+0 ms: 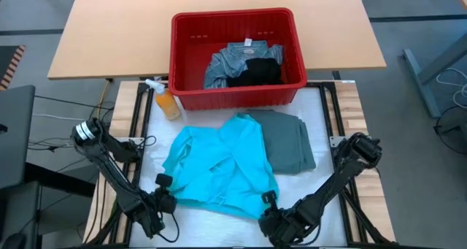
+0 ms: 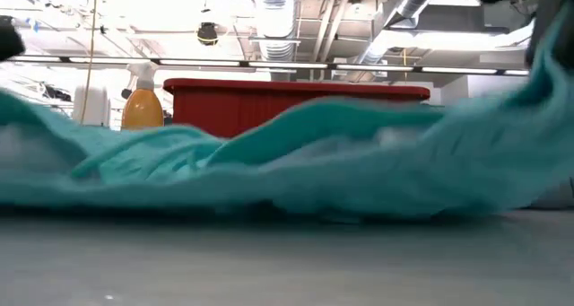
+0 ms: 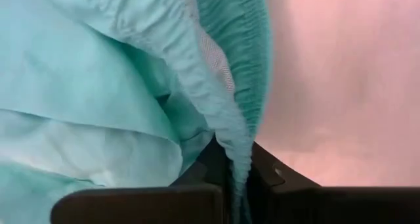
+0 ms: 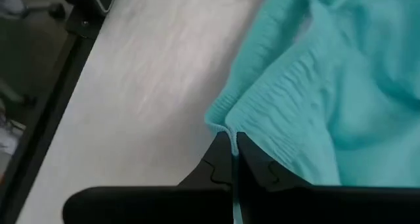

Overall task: Fold Laundry from Bin
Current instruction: Fold the light blue shorts

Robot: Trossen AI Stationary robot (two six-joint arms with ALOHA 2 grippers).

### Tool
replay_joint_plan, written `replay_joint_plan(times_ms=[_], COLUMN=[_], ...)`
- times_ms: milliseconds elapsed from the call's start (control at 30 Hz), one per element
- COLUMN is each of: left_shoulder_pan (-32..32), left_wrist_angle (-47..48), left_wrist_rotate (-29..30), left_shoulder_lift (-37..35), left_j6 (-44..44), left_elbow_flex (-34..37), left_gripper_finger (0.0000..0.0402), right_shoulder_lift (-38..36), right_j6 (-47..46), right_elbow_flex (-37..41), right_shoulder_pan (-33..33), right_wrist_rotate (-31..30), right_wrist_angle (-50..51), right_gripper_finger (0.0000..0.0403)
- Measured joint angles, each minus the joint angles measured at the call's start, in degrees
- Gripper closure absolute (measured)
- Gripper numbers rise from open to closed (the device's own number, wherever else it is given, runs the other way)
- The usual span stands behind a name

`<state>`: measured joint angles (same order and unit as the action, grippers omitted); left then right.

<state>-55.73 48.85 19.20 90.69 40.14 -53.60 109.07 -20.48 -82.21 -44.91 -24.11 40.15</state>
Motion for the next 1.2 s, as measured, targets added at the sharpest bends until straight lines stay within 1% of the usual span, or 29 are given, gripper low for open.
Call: replay_joint_plan(times_ms=[67, 133, 233, 267, 333, 400, 467, 567, 633, 700, 767, 867, 967, 1033, 1133, 1200], left_shoulder_pan=[0.52, 1.07, 1.54, 1.54, 1.50, 1.39, 1.14, 0.99, 0.99, 1.02, 1.38, 2.99, 5.74, 8.14, 12.60, 16.05], left_wrist_angle=[0.93, 3.85, 6.55, 6.15, 3.41, -2.43, -7.18, -11.88, -12.60, -11.95, -9.56, -2.54, 8.01, 16.46, 29.92, 35.56], left_wrist_rotate=[1.47, 3.66, 8.38, 9.03, 8.45, 7.31, 7.04, 9.20, 10.94, 13.57, 17.67, 22.26, 25.20, 27.20, 31.20, 34.82], left_shoulder_lift=[-3.65, -7.38, -13.00, -14.92, -18.88, -22.05, -24.57, -26.45, -26.64, -26.55, -26.66, -26.60, -26.03, -25.47, -24.83, -24.67], left_j6=[0.39, 1.99, 3.04, 2.21, -1.82, -7.24, -11.89, -18.87, -23.72, -26.67, -27.44, -24.51, -16.68, -10.98, -2.33, 1.08], left_elbow_flex=[-0.94, -2.42, -5.64, -6.97, -9.92, -12.82, -15.58, -20.30, -23.29, -25.70, -26.86, -27.08, -27.06, -27.06, -26.98, -26.98], left_gripper_finger=[0.0398, 0.0399, 0.0399, 0.0400, 0.0400, 0.0400, 0.0400, 0.0401, 0.0401, 0.0401, 0.0401, 0.0401, 0.0401, 0.0401, 0.0401, 0.0401], right_shoulder_lift=[-2.68, -5.66, -10.31, -11.88, -15.21, -18.94, -22.30, -26.44, -28.85, -31.00, -32.62, -33.88, -34.39, -34.55, -34.69, -35.01], right_j6=[-2.62, -4.35, -4.19, -3.54, -1.41, 3.37, 11.72, 24.89, 31.03, 34.01, 33.89, 28.97, 22.47, 20.37, 20.13, 21.90], right_elbow_flex=[0.00, 0.02, 0.02, 0.02, 0.05, 0.09, 0.04, 0.00, 0.00, -0.02, -0.06, -0.05, 0.00, 0.00, 0.00, 0.00], right_shoulder_pan=[-0.01, -0.14, -0.67, -0.95, -1.87, -3.23, -4.92, -7.59, -8.72, -8.76, -7.71, -3.65, 2.27, 6.42, 12.88, 17.97], right_wrist_rotate=[-0.46, -1.66, -3.45, -3.79, -3.89, -3.11, -1.42, 0.04, 0.08, 0.05, -2.16, -6.80, -7.28, -7.33, -7.53, -7.50], right_wrist_angle=[2.56, 3.86, 3.83, 3.79, 2.37, -3.79, -13.23, -24.25, -27.73, -28.20, -25.31, -14.63, -5.20, -1.03, 2.91, 2.91], right_gripper_finger=[0.0379, 0.0379, 0.0379, 0.0379, 0.0379, 0.0379, 0.0379, 0.0380, 0.0380, 0.0380, 0.0380, 0.0380, 0.0380, 0.0380, 0.0380, 0.0380])
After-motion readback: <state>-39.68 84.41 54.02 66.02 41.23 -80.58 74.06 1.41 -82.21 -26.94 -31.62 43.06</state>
